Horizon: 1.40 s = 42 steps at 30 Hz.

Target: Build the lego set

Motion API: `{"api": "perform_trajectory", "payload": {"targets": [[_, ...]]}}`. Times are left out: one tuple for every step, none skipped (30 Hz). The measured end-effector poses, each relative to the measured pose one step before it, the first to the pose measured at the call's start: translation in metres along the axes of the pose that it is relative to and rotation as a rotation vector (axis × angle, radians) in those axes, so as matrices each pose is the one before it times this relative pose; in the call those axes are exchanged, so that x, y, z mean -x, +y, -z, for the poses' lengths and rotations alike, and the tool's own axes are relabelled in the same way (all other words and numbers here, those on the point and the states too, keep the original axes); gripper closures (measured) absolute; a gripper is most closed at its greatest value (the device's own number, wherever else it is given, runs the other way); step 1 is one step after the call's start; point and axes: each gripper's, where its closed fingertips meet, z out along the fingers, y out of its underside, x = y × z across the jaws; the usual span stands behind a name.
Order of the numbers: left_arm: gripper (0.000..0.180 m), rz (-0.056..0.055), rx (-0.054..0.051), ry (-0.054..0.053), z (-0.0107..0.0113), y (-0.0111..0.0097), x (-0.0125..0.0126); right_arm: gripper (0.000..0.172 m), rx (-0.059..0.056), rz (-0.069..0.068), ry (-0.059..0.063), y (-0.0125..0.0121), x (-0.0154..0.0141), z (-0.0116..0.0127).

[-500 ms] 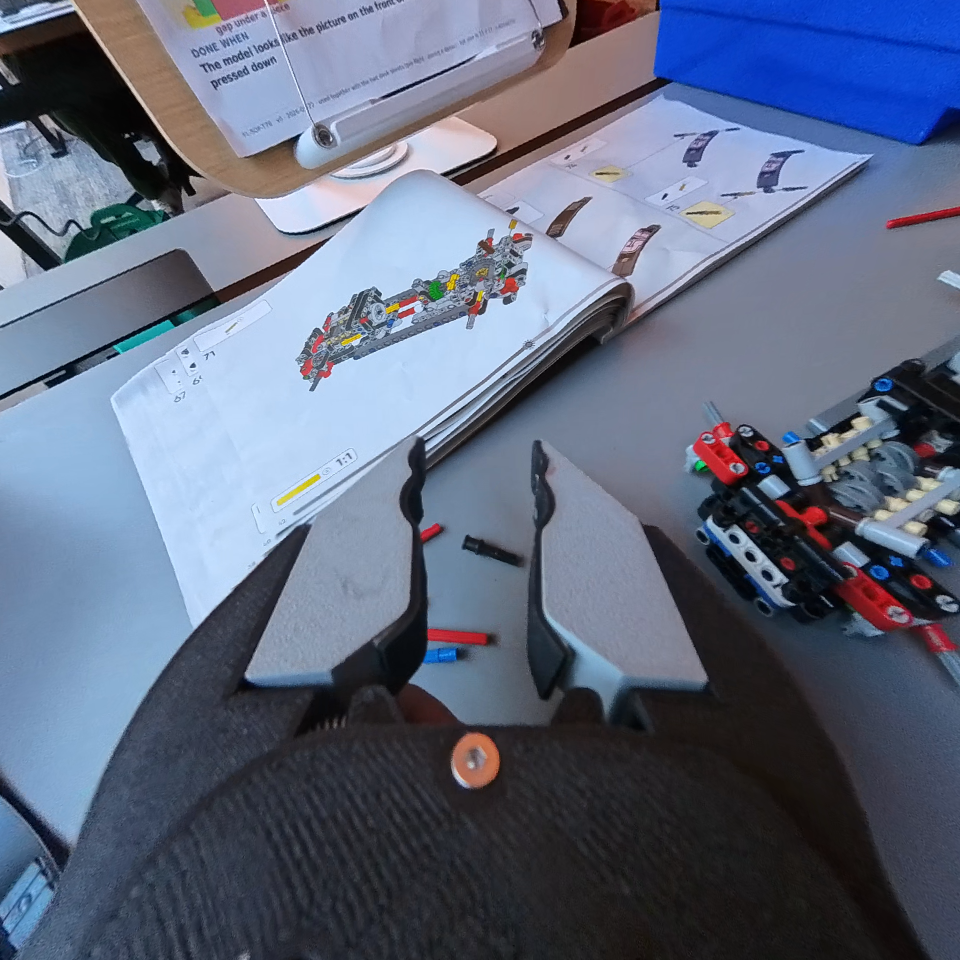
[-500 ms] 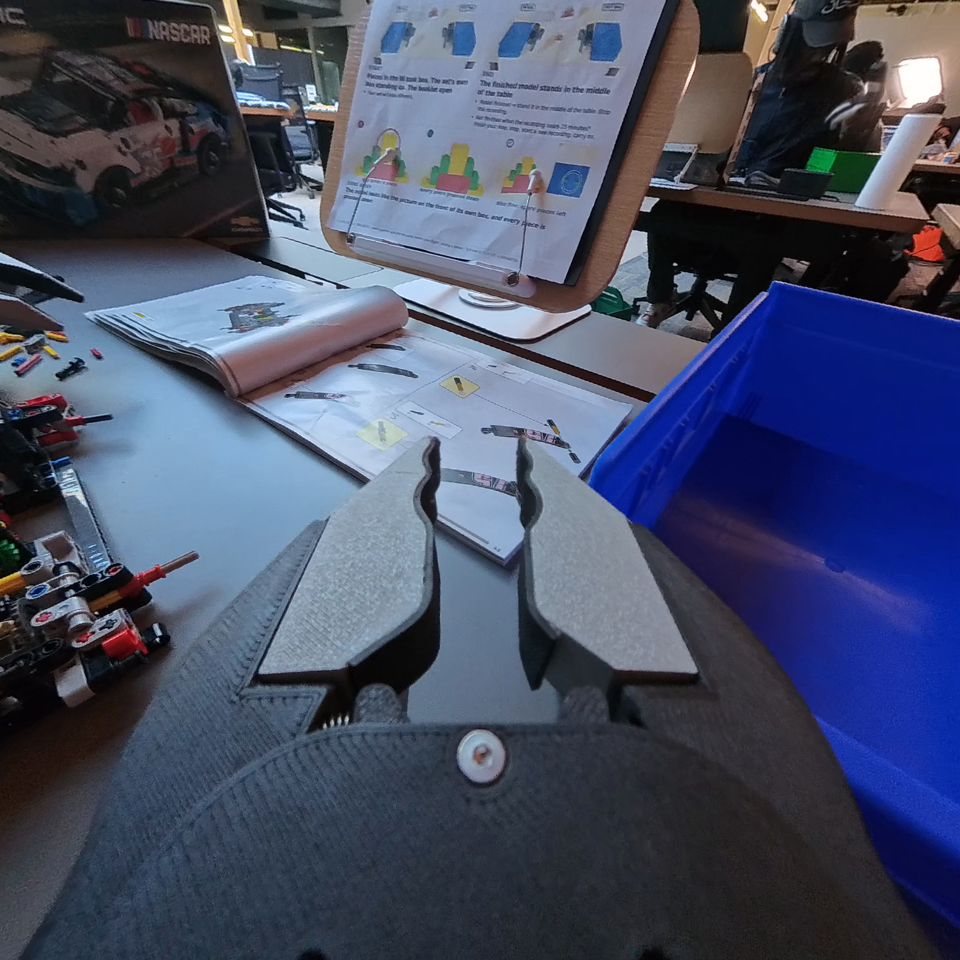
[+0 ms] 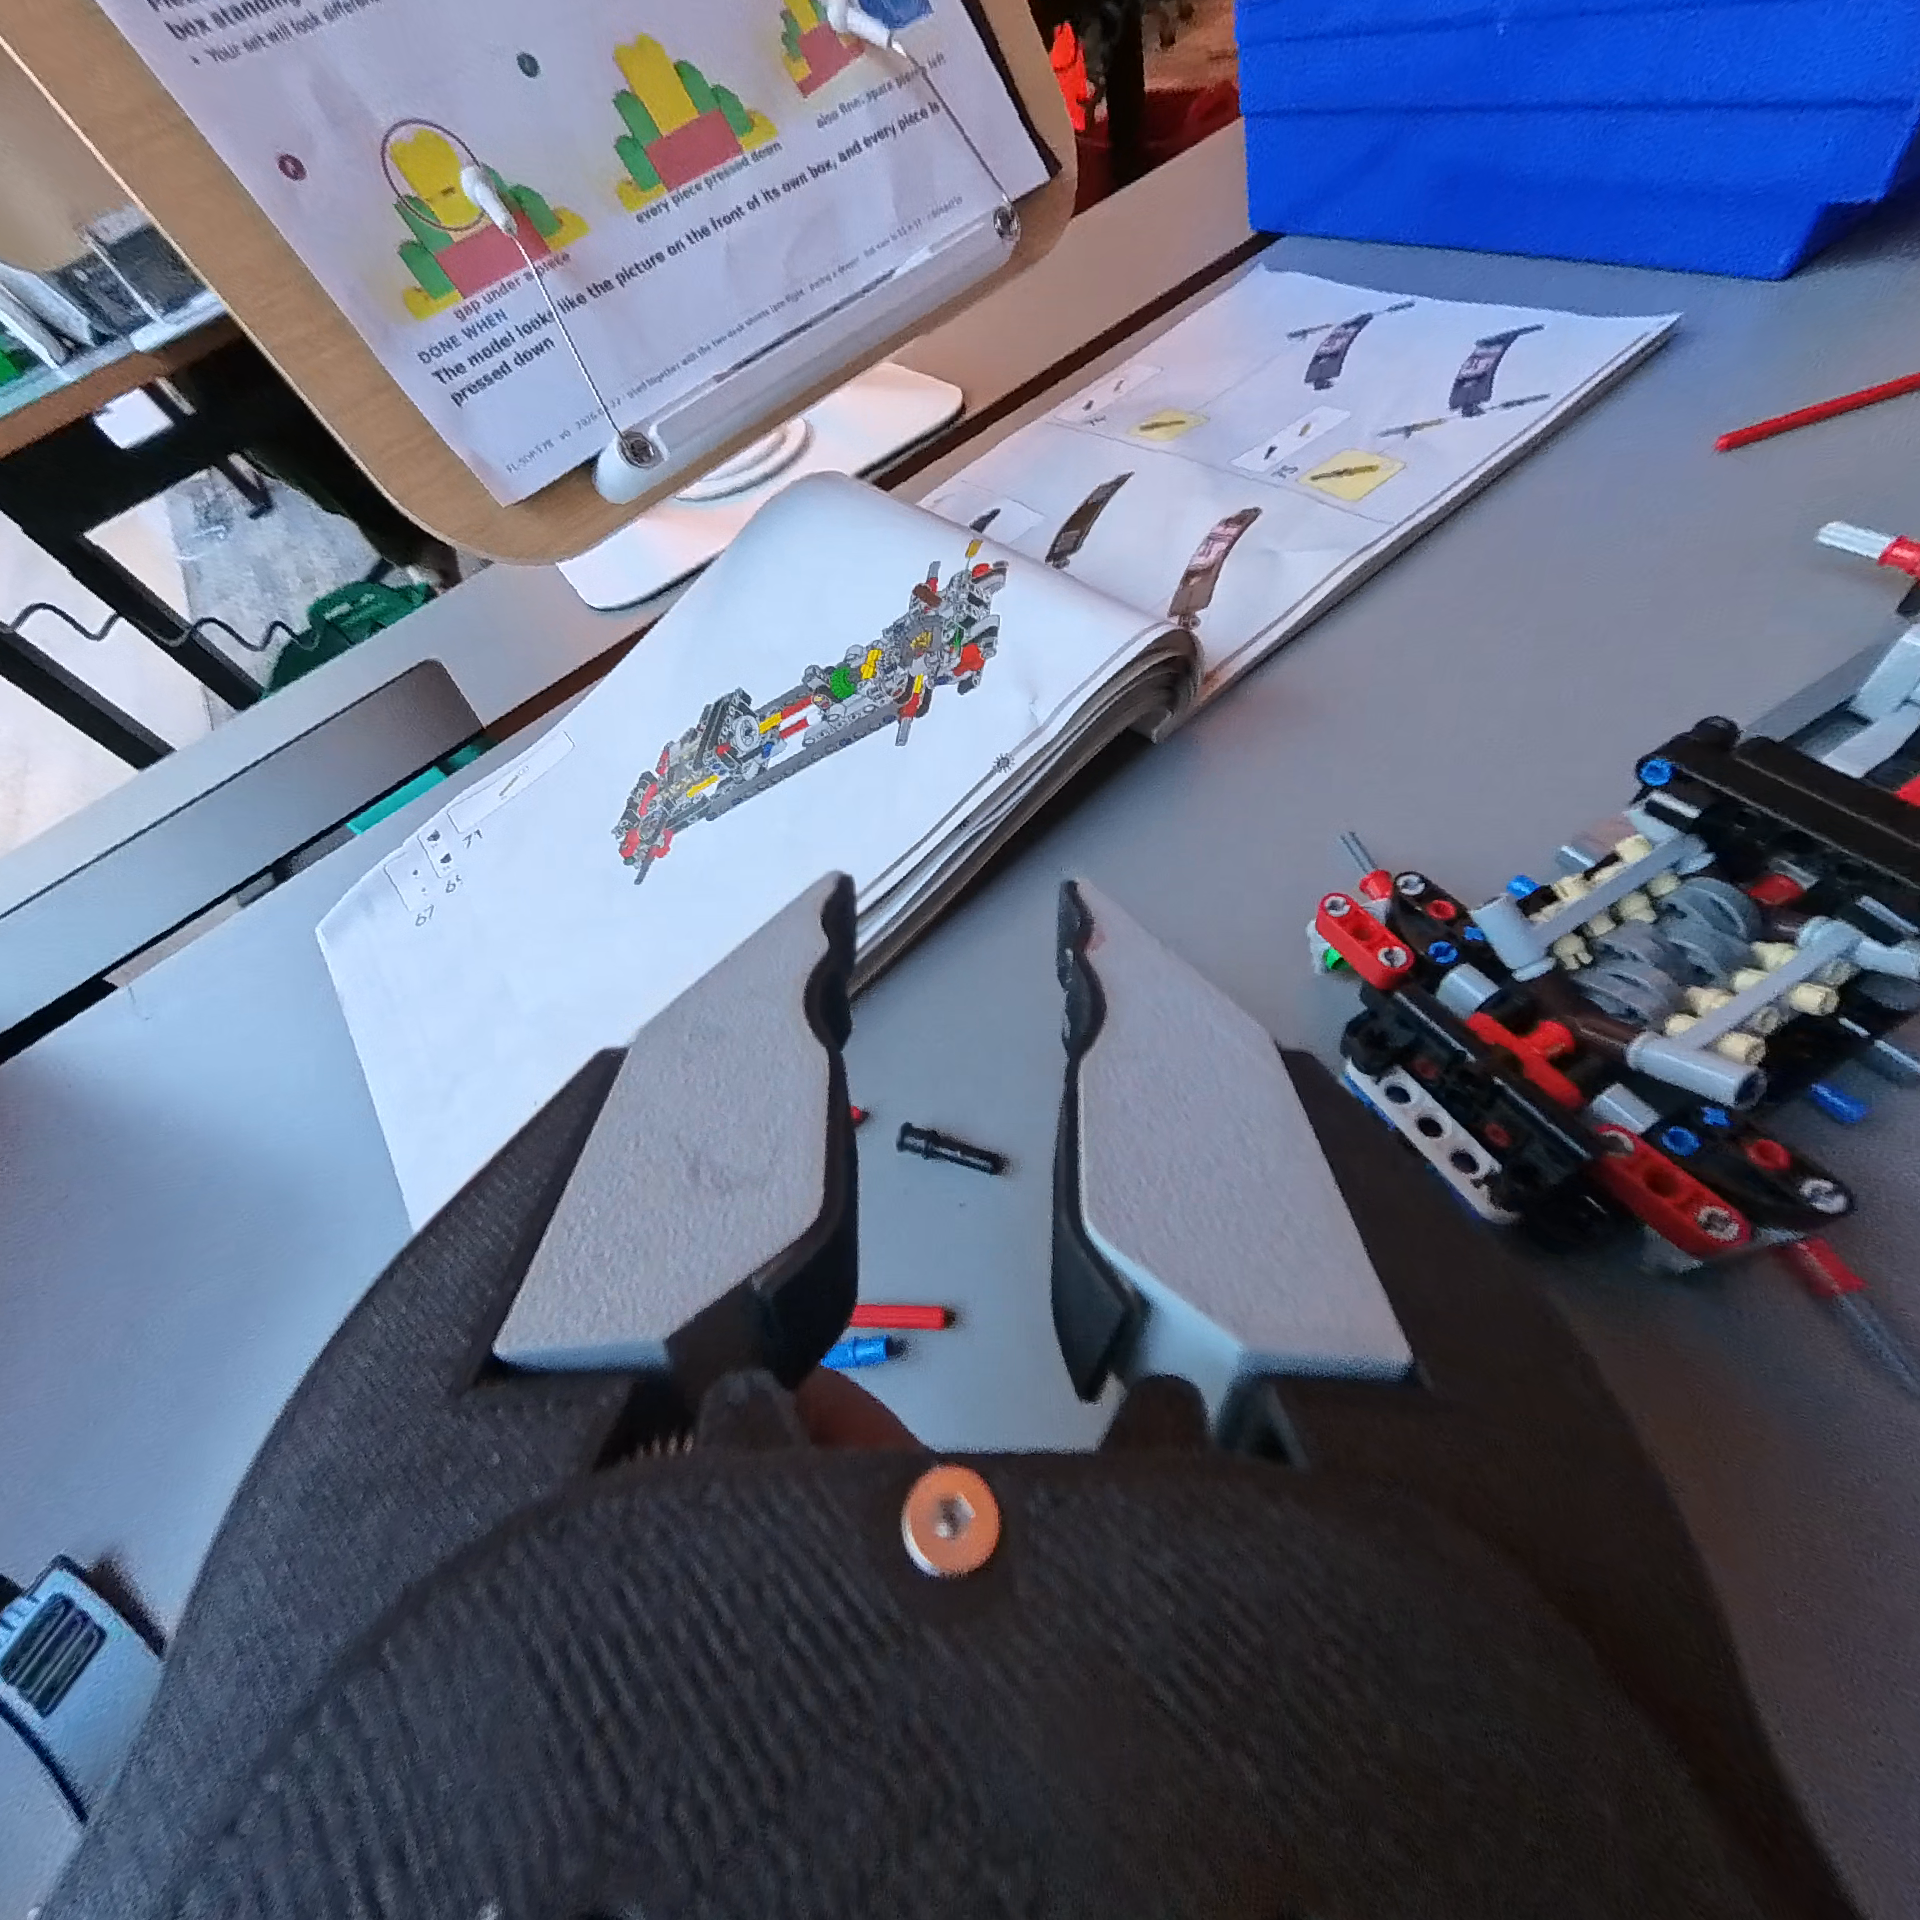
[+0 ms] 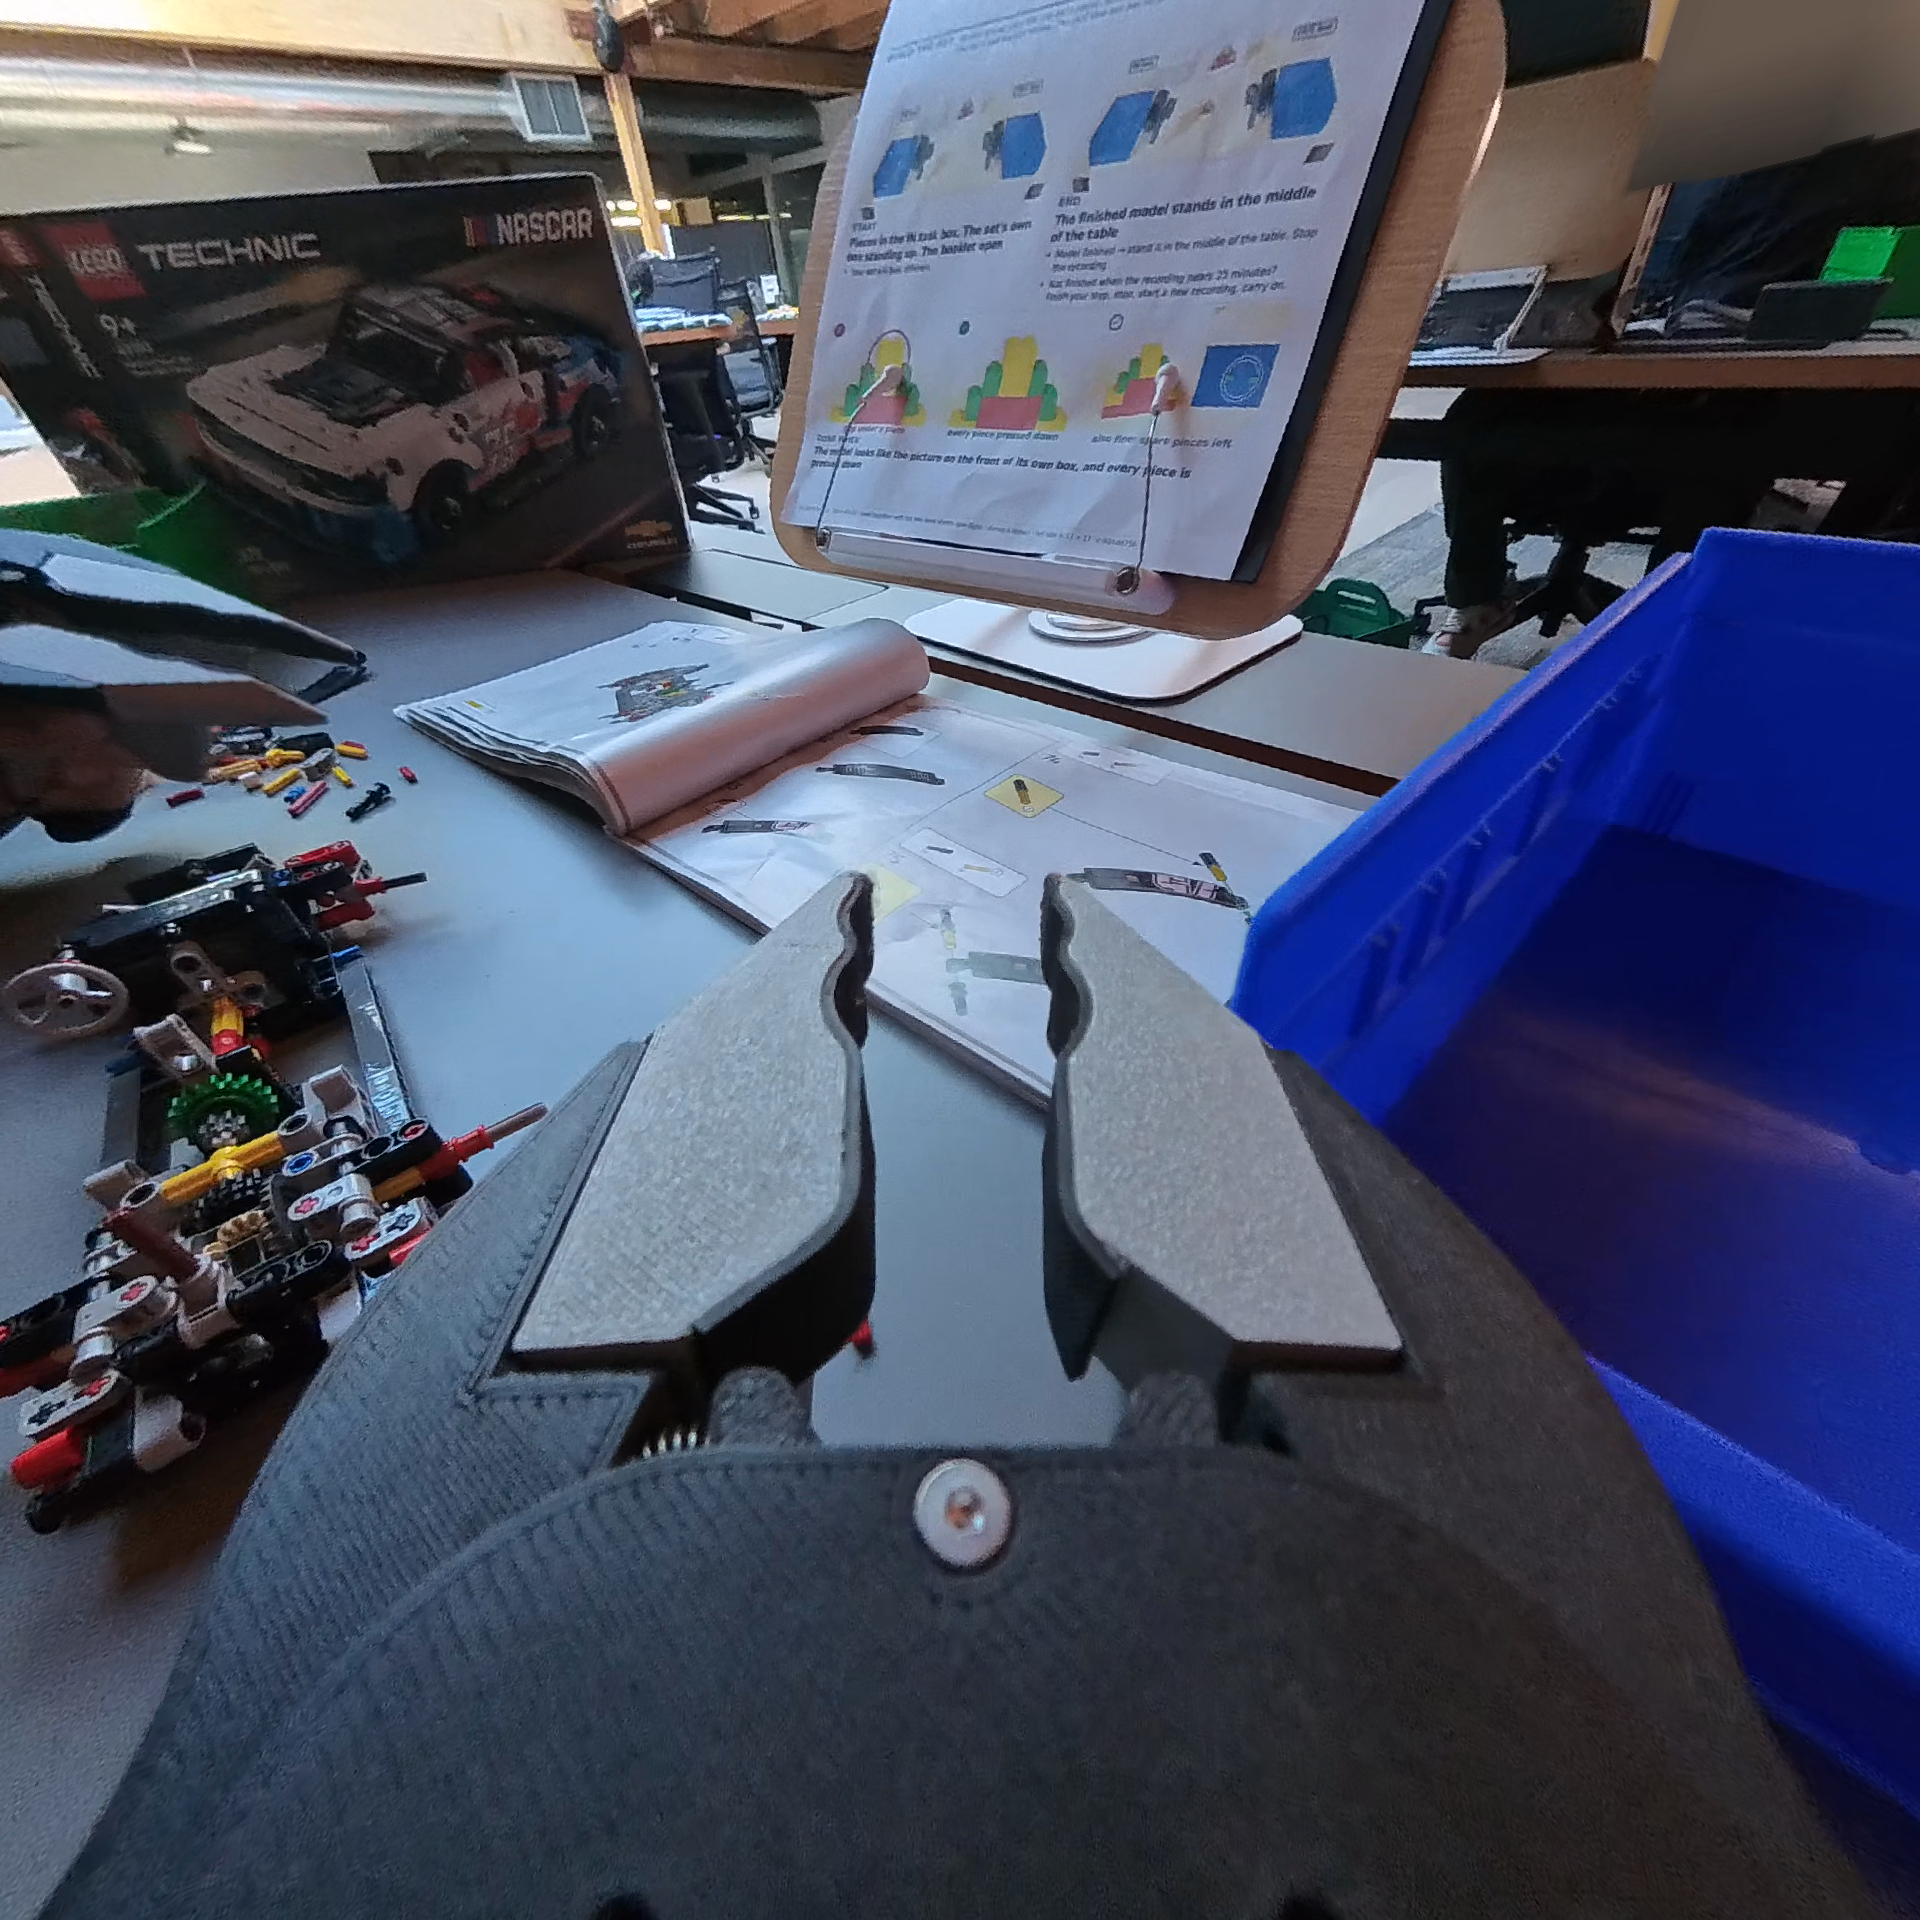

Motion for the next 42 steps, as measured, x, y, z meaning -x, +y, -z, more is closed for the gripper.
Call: {"api": "perform_trajectory", "payload": {"targets": [[0.144, -0.0048, 0.0203, -0.0026, -0.00148, 0.00332, 0.00011, 0.142, 0.0024, 0.0012, -0.0005, 0.00032, 0.00037, -0.00034], [0.143, -0.0048, 0.0100, -0.0107, -0.00088, 0.00189, 0.00172, 0.142, 0.0024, 0.0020, -0.0012, 0.00035, 0.00061, -0.00015], [0.144, -0.0047, -0.0024, -0.0088, -0.00028, 0.00031, 0.00163, 0.142, 0.0021, 0.0008, -0.0021, 0.00040, 0.00081, -0.00019], [0.144, 0.0000, -0.0008, -0.0061, -0.00021, 0.00052, 0.00165, 0.142, 0.0010, -0.0010, -0.0009, 0.00016, 0.00060, -0.00004], [0.144, 0.0060, 0.0024, -0.0044, -0.00042, 0.00117, 0.00189, 0.142, -0.0003, -0.0018, -0.0004, 0.00012, 0.00048, 0.00025], [0.144, 0.0104, 0.0055, 0.0003, -0.00066, 0.00153, 0.00142, 0.142, -0.0011, -0.0032, -0.0017, -0.00010, 0.00058, 0.00032], [0.144, 0.0125, 0.0046, 0.0036, -0.00055, 0.00125, 0.00089, 0.142, -0.0017, -0.0053, -0.0028, -0.00011, 0.00057, 0.00028], [0.144, 0.0107, 0.0019, 0.0041, -0.00040, 0.00080, 0.00066, 0.142, -0.0017, -0.0053, -0.0029, -0.00014, 0.00048, 0.00008], [0.144, 0.0070, 0.0029, 0.0019, -0.00038, 0.00078, 0.00080, 0.142, -0.0005, -0.0038, -0.0032, 0.00000, 0.00031, 0.00007], [0.144, 0.0033, 0.0051, 0.0003, -0.00045, 0.00107, 0.00080, 0.142, 0.0016, -0.0027, -0.0027, 0.00024, 0.00015, -0.00027], [0.143, -0.0001, 0.0056, -0.0023, -0.00055, 0.00117, 0.00094, 0.142, 0.0037, -0.0027, -0.0029, 0.00058, 0.00004, -0.00043], [0.143, -0.0028, 0.0054, -0.0041, -0.00060, 0.00115, 0.00106, 0.142, 0.0046, -0.0030, -0.0039, 0.00058, 0.00011, -0.00045], [0.143, -0.0033, 0.0063, -0.0046, -0.00056, 0.00135, 0.00103, 0.142, 0.0034, -0.0035, -0.0049, 0.00043, 0.00038, -0.00053], [0.143, -0.0022, 0.0050, -0.0027, -0.00051, 0.00105, 0.00084, 0.142, 0.0002, -0.0037, -0.0059, -0.00002, 0.00045, -0.00055], [0.143, 0.0001, 0.0033, -0.0008, -0.00034, 0.00086, 0.00051, 0.143, -0.0013, -0.0036, -0.0058, -0.00019, 0.00053, -0.00046], [0.143, 0.0015, 0.0018, 0.0010, -0.00031, 0.00053, 0.00033, 0.143, -0.0004, -0.0038, -0.0062, -0.00008, 0.00060, -0.00049], [0.143, 0.0007, 0.0022, 0.0017, -0.00033, 0.00053, 0.00017, 0.143, 0.0002, -0.0037, -0.0074, -0.00003, 0.00064, -0.00063], [0.143, -0.0004, 0.0035, 0.0014, -0.00046, 0.00078, 0.00009, 0.143, 0.0012, -0.0037, -0.0083, 0.00007, 0.00074, -0.00076], [0.143, -0.0012, 0.0028, 0.0022, -0.00054, 0.00083, -0.00020, 0.143, 0.0023, -0.0037, -0.0090, 0.00020, 0.00081, -0.00087], [0.143, -0.0005, 0.0026, 0.0020, -0.00071, 0.00086, -0.00016, 0.143, 0.0023, -0.0024, -0.0107, 0.00011, 0.00125, -0.00108], [0.143, 0.0008, 0.0056, 0.0025, -0.00065, 0.00086, -0.00023, 0.143, 0.0025, -0.0002, -0.0121, 0.00016, 0.00156, -0.00119], [0.143, 0.0009, 0.0019, 0.0004, -0.00023, 0.00021, -0.00001, 0.143, 0.0038, 0.0005, -0.0109, 0.00036, 0.00161, -0.00124], [0.143, 0.0001, -0.0050, -0.0032, 0.00054, -0.00073, 0.00030, 0.143, 0.0048, 0.0010, -0.0115, 0.00060, 0.00182, -0.00131], [0.144, 0.0001, -0.0086, -0.0034, 0.00101, -0.00138, 0.00016, 0.143, 0.0046, 0.0018, -0.0114, 0.00043, 0.00205, -0.00125], [0.144, -0.0041, -0.0056, 0.0002, 0.00099, -0.00149, -0.00069, 0.143, 0.0033, 0.0018, -0.0100, 0.00038, 0.00195, -0.00118], [0.144, -0.0110, -0.0016, -0.0022, 0.00044, -0.00101, -0.00067, 0.143, 0.0018, 0.0008, -0.0098, 0.00016, 0.00180, -0.00116], [0.144, -0.0131, 0.0005, -0.0070, 0.00020, -0.00019, -0.00002, 0.143, 0.0012, -0.0007, -0.0104, 0.00006, 0.00189, -0.00119], [0.144, -0.0098, -0.0003, -0.0031, -0.00005, 0.00005, -0.00039, 0.143, 0.0012, -0.0026, -0.0110, 0.00014, 0.00190, -0.00107], [0.144, -0.0017, 0.0009, 0.0032, -0.00035, 0.00043, -0.00126, 0.143, 0.0003, -0.0027, -0.0113, 0.00009, 0.00211, -0.00077], [0.144, 0.0052, 0.0021, 0.0086, -0.00047, 0.00062, -0.00172, 0.143, -0.0005, -0.0017, -0.0097, -0.00004, 0.00207, -0.00057], [0.144, 0.0060, 0.0005, 0.0094, -0.00036, 0.00034, -0.00170, 0.143, -0.0016, -0.0014, -0.0072, -0.00001, 0.00181, -0.00009], [0.144, 0.0020, 0.0005, 0.0053, -0.00006, 0.00009, -0.00103, 0.143, -0.0043, -0.0034, -0.0059, -0.00041, 0.00182, 0.00033], [0.144, -0.0014, -0.0024, -0.0006, 0.00035, -0.00044, -0.00027, 0.143, -0.0065, -0.0056, -0.0060, -0.00043, 0.00201, 0.00085], [0.144, -0.0019, -0.0064, 0.0011, 0.00068, -0.00118, -0.00059, 0.143, -0.0092, -0.0084, -0.0044, -0.00074, 0.00196, 0.00138], [0.144, -0.0008, -0.0062, 0.0022, 0.00095, -0.00146, -0.00070, 0.143, -0.0120, -0.0097, -0.0039, -0.00103, 0.00215, 0.00196], [0.144, -0.0018, -0.0080, 0.0014, 0.00095, -0.00162, -0.00080, 0.143, -0.0141, -0.0082, -0.0029, -0.00121, 0.00182, 0.00235], [0.145, -0.0035, -0.0098, -0.0037, 0.00072, -0.00156, 0.00016, 0.143, -0.0137, -0.0034, -0.0007, -0.00136, 0.00095, 0.00215], [0.145, -0.0038, -0.0057, -0.0062, 0.00009, -0.00052, 0.00093, 0.143, -0.0097, -0.0035, 0.0039, -0.00125, -0.00087, 0.00121], [0.146, -0.0008, 0.0020, -0.0036, -0.00066, 0.00102, 0.00082, 0.143, -0.0034, -0.0119, -0.0023, -0.00041, -0.00114, 0.00030], [0.145, 0.0058, 0.0088, 0.0009, -0.00092, 0.00195, 0.00044, 0.143, 0.0044, -0.0174, -0.0127, 0.00055, -0.00029, -0.00023], [0.145, 0.0093, 0.0073, 0.0034, -0.00068, 0.00132, 0.00025, 0.142, 0.0019, -0.0143, -0.0127, 0.00022, 0.00016, -0.00013], [0.145, 0.0073, -0.0006, 0.0004, -0.00001, -0.00013, 0.00040, 0.141, -0.0043, -0.0067, -0.0051, -0.00059, -0.00010, 0.00045]]}}
